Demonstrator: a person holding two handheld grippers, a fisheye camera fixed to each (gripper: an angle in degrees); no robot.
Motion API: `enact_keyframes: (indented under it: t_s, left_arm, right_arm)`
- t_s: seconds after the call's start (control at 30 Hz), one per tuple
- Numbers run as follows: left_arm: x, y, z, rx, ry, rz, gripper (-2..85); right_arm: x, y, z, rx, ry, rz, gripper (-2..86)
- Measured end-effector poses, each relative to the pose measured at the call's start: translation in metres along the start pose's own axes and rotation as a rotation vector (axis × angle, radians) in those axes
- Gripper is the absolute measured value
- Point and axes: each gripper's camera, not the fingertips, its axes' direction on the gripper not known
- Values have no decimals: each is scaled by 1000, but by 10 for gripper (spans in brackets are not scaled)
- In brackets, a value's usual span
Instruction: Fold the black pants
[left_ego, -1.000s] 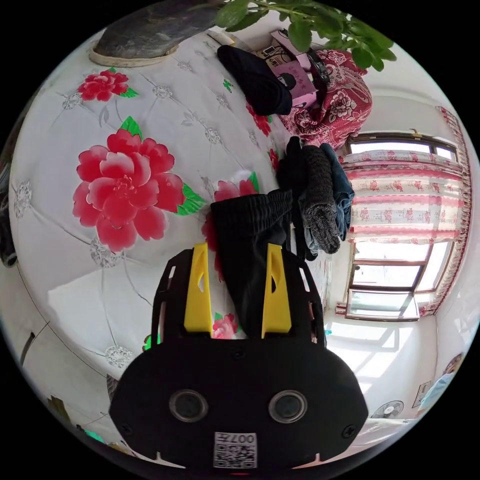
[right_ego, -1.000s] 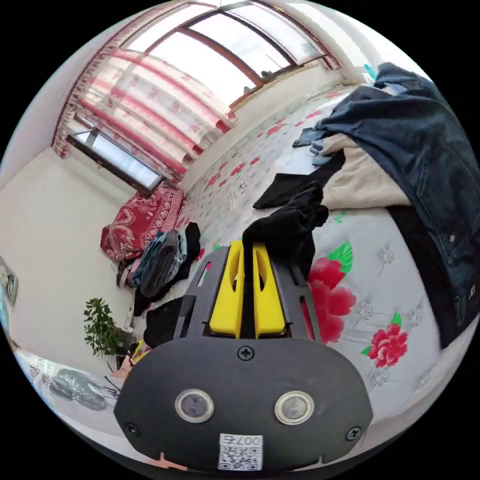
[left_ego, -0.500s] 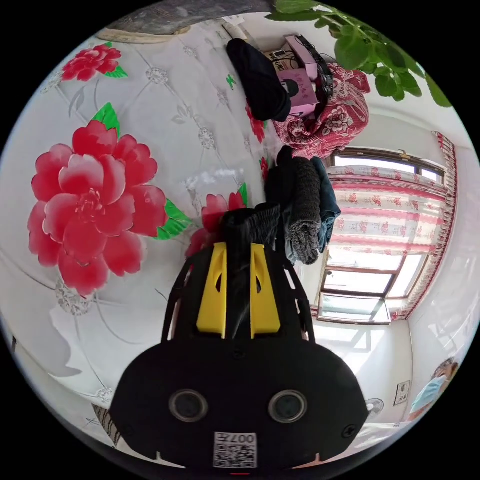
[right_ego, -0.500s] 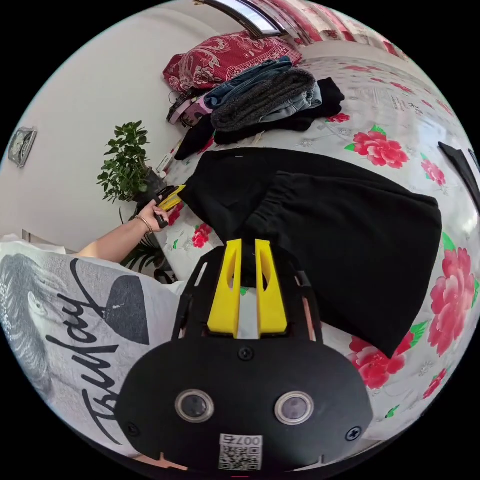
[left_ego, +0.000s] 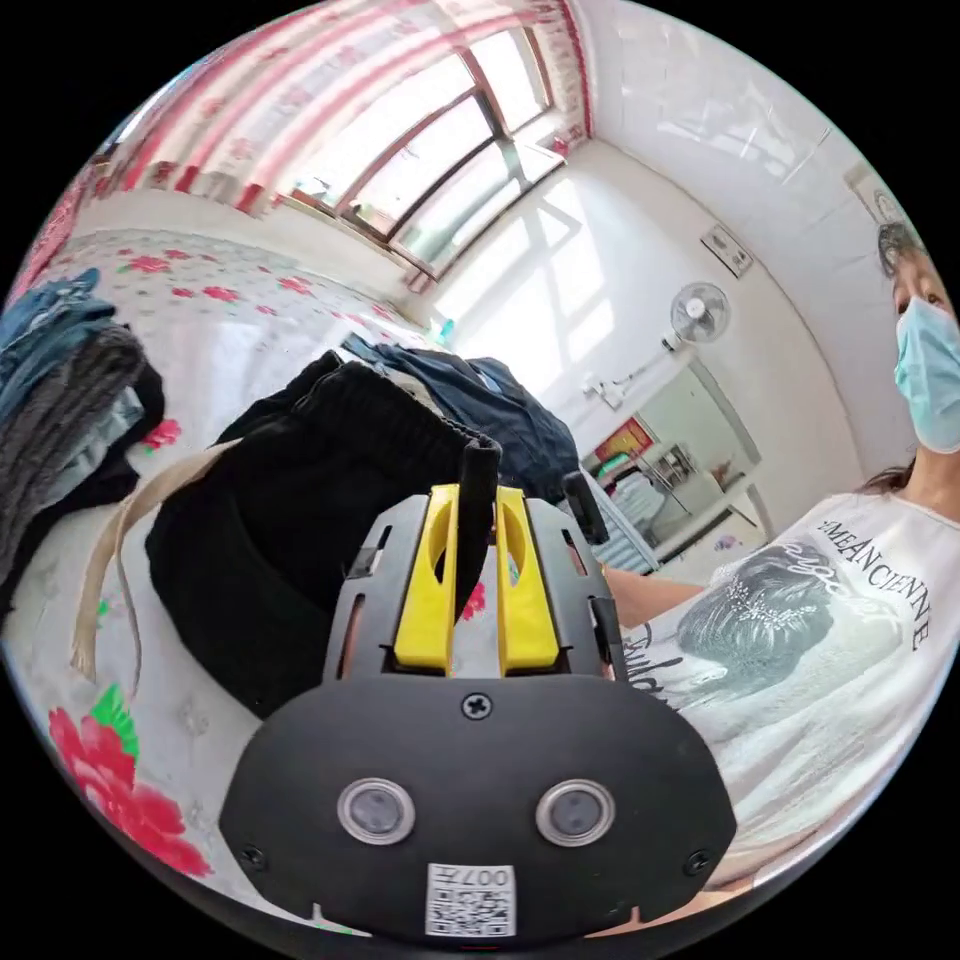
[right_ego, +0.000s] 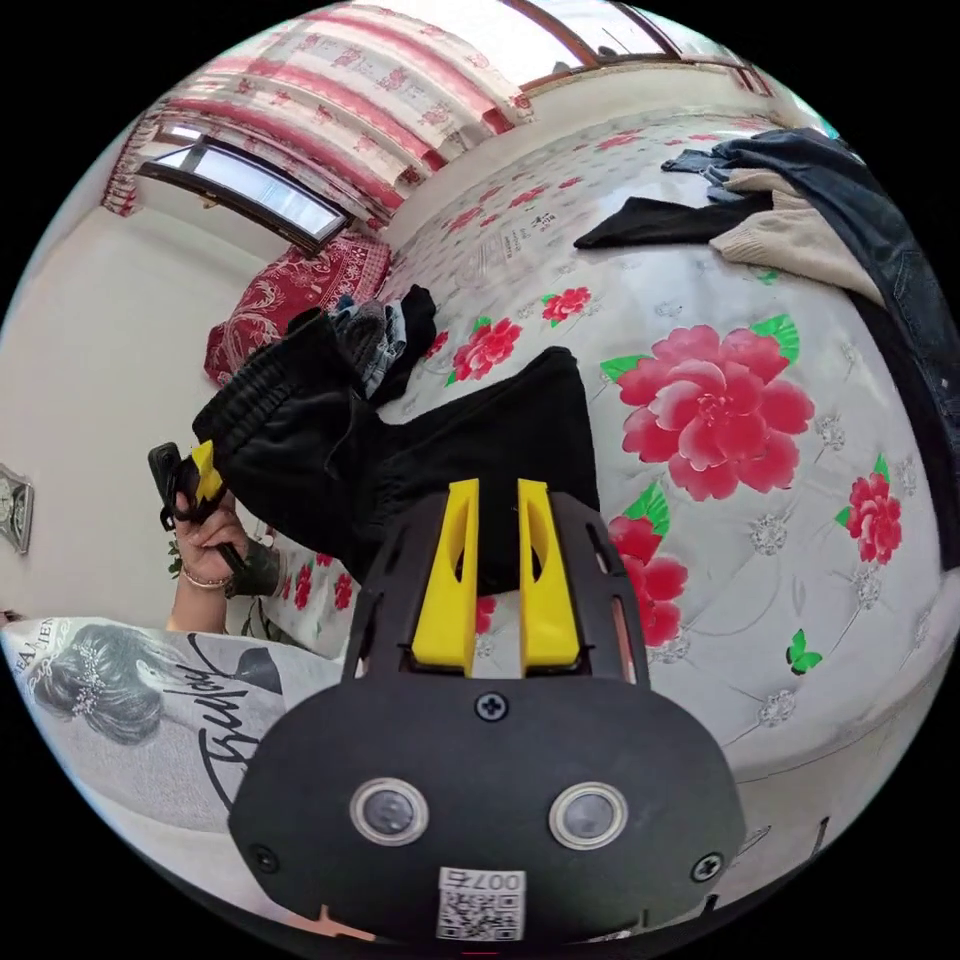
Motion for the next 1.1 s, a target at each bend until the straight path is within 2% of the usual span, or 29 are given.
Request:
enact_keyframes:
  t_s: [0.07,0.13,0.27,0.33,0.47,0.6,0.67,0.7,0.73,0.87,0.97,1.1]
  left_arm:
    - [-1,-5,62,-123,77,-24,84]
    - [-7,2,107,-187,41,-68,95]
    - [-32,28,115,-219,-100,-177,107]
    - [-59,49,95,-202,-219,-305,115]
    - [-92,70,72,-137,-279,-452,137]
    - [-120,73,98,-196,-302,-507,167]
    - [-138,73,119,-239,-278,-544,171]
    - [-151,74,133,-263,-244,-592,165]
    - [-157,71,136,-218,-246,-589,152]
    - [-180,59,153,-224,-154,-649,92]
    - [-180,38,151,-209,-129,-614,80]
    - [-159,-22,118,-79,-102,-479,76]
  right_arm:
    - [27,-1,-4,35,-6,61,81]
    - [58,0,-7,72,1,121,82]
    - [102,0,3,66,-26,162,84]
    - [130,-9,24,16,-34,175,86]
    - [168,-35,64,-49,-49,204,86]
    - [199,-71,120,-133,-46,246,76]
    - [195,-83,132,-138,-4,208,68]
    - [191,-90,150,-199,-22,184,63]
    - [183,-95,155,-182,4,171,57]
    - [167,-107,198,-281,-94,160,42]
    - [143,-126,207,-302,-91,135,28]
    - [64,-180,196,-225,-264,3,14]
